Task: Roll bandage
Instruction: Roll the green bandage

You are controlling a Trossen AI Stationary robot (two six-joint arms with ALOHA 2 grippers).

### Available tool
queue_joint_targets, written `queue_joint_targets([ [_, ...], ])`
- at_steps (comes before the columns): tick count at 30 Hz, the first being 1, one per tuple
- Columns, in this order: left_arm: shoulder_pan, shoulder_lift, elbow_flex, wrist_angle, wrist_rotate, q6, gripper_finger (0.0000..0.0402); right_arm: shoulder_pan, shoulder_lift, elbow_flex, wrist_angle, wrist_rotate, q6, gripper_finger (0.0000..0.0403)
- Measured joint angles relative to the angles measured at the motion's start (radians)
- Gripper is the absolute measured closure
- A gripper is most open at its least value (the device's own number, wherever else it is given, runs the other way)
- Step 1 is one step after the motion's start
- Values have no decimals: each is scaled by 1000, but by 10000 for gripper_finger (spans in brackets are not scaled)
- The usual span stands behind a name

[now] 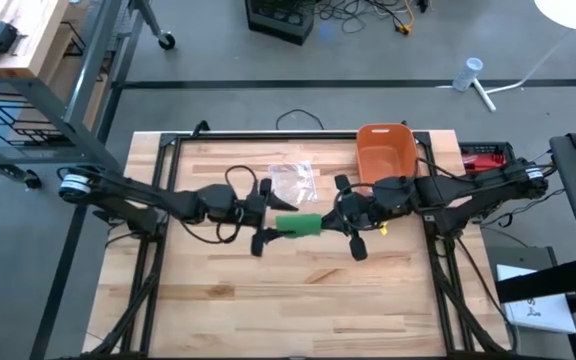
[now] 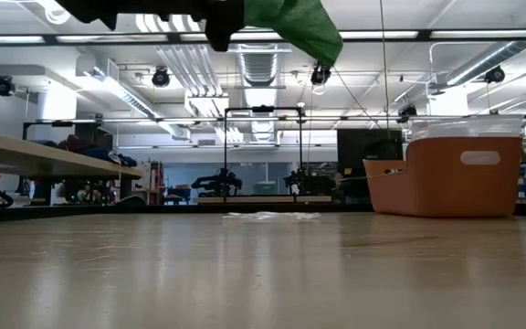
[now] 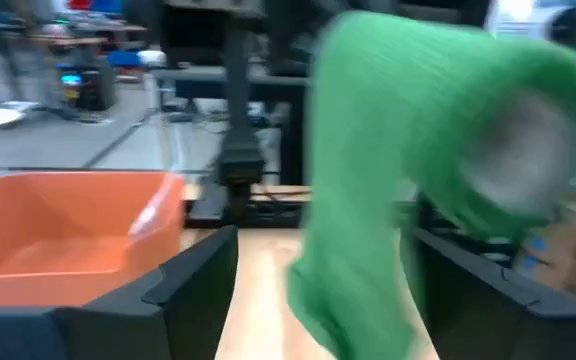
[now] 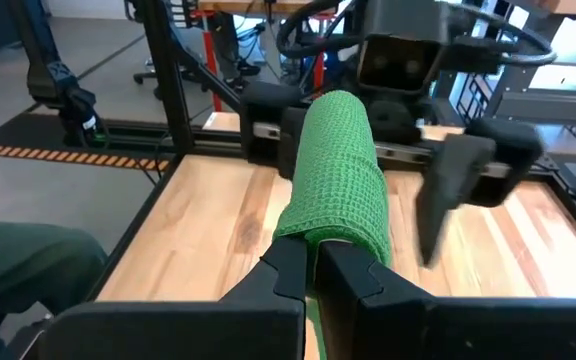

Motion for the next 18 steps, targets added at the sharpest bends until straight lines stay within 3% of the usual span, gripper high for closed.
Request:
queue_joint_targets([
  [5, 1, 41, 45, 6, -83, 40, 188, 4, 0, 0, 1, 0, 9, 403],
  [12, 0, 16, 56, -55, -158, 56, 381, 17, -12, 0, -2, 0, 23, 403],
  [18, 0, -79, 56, -152, -257, 126, 395, 19, -27, 0, -12, 0, 24, 403],
])
